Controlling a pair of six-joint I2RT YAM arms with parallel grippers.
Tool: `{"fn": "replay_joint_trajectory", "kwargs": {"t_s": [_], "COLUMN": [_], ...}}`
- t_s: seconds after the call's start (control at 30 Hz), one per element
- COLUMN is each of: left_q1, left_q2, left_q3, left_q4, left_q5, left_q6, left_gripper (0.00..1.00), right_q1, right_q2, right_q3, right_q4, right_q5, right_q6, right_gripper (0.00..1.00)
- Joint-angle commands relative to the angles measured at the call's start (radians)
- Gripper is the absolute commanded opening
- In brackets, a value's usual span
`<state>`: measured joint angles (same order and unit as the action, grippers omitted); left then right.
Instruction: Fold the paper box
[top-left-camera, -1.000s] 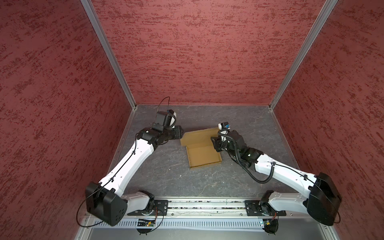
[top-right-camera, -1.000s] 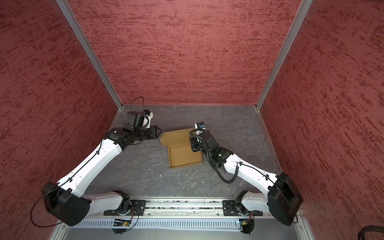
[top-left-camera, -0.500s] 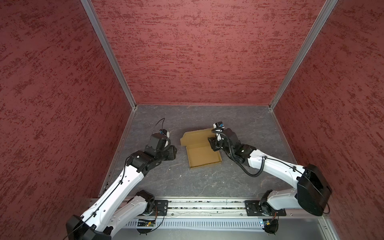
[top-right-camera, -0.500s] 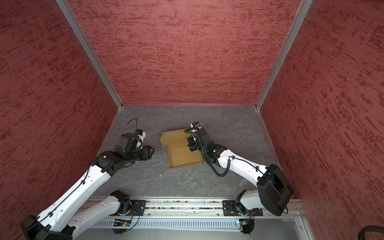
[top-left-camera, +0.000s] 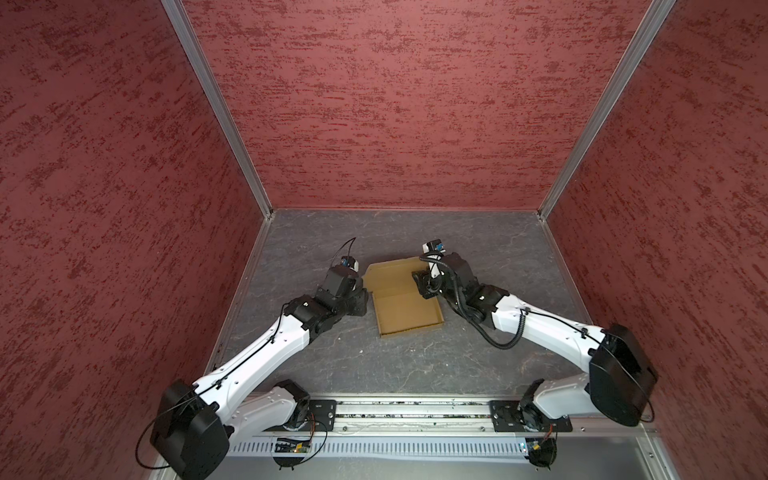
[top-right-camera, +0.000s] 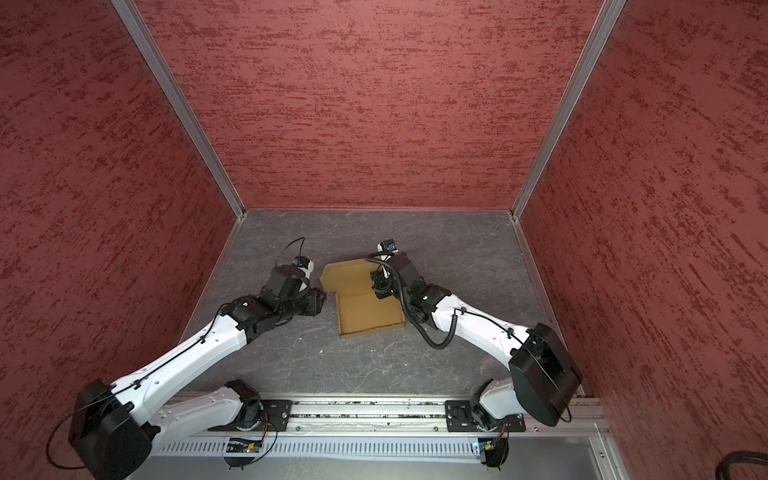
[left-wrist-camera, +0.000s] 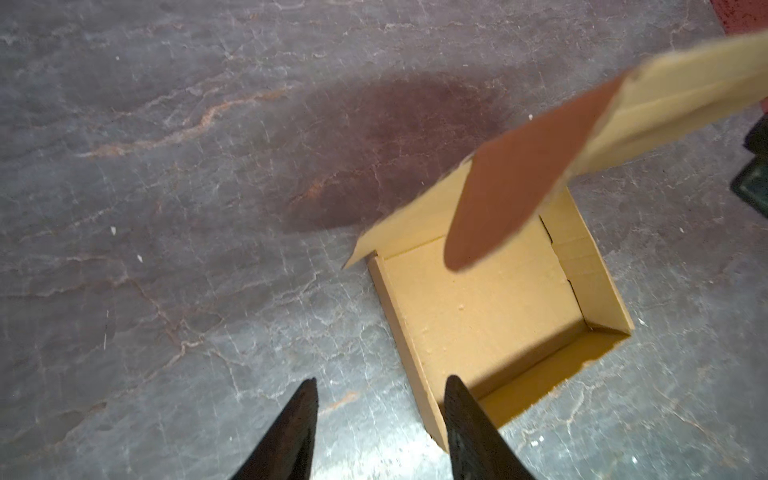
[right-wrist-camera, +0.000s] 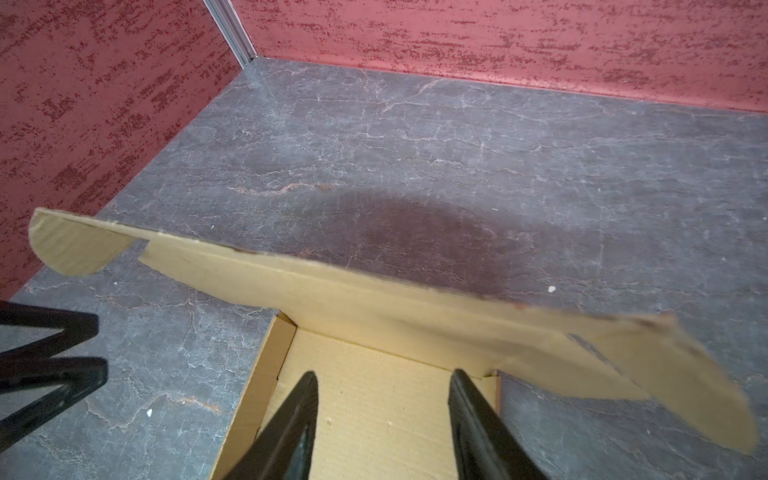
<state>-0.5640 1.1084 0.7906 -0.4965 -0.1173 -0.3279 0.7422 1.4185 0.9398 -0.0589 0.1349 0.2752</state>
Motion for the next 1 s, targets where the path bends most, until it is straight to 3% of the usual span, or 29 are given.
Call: {"fn": "replay_joint_trajectory", "kwargs": {"t_s": [0.0,0.33,0.73,0.97], "left_q1": [0.025,0.105,0.115,0.117], "left_q2": [0.022,0.060,0.129,0.156], "left_q3": [0.013,0.002,0.004,0.016], "left_q4": [0.116,0.229,0.286,0.298], "left_q5": [-0.034,0.063,0.172,0.188], "left_q6": [0.057,0.123,0.165,0.155], "left_gripper": [0.50,0.50,0.45,0.33], "right_q1": [-0.004,-0.004,-0.004,-0.005], "right_q2": [0.002,0.002,0.028,0.030], "right_q3": [0.024,0.025,0.052,0.054], "right_q4": [-0.009,-0.010,-0.007,-0.010], "right_q5": [-0.016,-0.028,-0.043,-0.041], "right_q6": [-0.005,-0.001,0.010,0.013], "right_gripper": [0.52,0.52,0.52,0.52]}}
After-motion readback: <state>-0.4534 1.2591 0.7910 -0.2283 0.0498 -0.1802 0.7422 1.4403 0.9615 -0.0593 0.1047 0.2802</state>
